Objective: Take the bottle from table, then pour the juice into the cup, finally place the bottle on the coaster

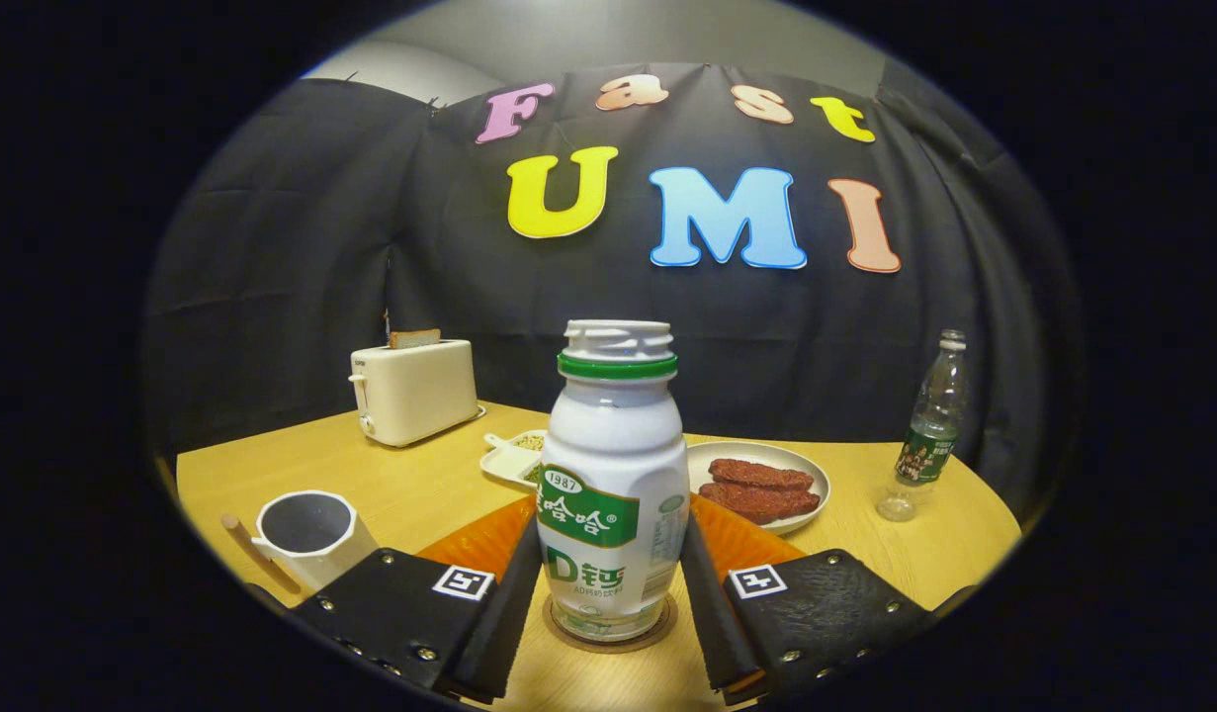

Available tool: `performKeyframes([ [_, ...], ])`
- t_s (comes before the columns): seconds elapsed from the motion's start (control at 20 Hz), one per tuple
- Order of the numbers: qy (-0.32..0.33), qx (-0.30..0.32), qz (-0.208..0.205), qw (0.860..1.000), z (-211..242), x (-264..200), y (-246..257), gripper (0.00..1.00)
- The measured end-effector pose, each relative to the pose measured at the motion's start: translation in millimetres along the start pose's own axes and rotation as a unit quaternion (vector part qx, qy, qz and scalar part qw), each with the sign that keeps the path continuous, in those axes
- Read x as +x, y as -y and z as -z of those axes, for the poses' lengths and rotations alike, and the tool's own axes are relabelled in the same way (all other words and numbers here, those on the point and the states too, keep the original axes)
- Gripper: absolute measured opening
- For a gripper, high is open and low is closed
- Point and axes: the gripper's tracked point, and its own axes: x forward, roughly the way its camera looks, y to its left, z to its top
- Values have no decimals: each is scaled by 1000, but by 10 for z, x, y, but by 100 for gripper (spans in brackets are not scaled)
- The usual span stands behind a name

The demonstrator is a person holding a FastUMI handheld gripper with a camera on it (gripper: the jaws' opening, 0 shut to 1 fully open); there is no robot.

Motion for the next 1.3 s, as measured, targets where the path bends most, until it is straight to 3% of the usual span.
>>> performKeyframes([
  [0.65, 10, -5, 4, 1000, 81, 95, 2, 75],
  [0.75, 21, -2, 9, 1000, -15, 74, 5, 99],
  [0.8, 29, -3, 14, 999, -66, 28, 23, 100],
  [1.05, 67, 5, 45, 997, -572, -326, 30, 100],
  [1.3, 120, -8, 80, 989, -1395, -864, 34, 99],
])
